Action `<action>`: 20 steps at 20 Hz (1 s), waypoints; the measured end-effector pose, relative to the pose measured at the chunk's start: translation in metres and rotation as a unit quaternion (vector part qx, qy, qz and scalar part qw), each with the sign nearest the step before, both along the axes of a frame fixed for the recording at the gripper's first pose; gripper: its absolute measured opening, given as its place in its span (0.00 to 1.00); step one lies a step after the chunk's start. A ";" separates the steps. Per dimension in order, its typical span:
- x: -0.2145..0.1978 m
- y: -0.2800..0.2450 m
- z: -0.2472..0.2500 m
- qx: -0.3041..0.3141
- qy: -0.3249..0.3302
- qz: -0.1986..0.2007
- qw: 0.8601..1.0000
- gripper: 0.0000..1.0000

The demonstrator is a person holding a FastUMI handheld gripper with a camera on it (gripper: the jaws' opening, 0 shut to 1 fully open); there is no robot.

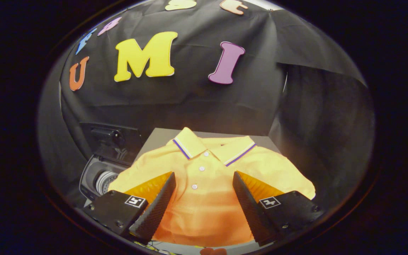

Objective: Put the clothes into the washing machine and then close the washing machine lid.

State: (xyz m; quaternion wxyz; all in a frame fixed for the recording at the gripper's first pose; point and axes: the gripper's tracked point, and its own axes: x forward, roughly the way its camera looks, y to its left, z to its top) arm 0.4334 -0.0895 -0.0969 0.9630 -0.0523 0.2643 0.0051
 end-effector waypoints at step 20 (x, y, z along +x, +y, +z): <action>0.006 0.011 -0.041 0.048 0.082 -0.008 0.995 0.98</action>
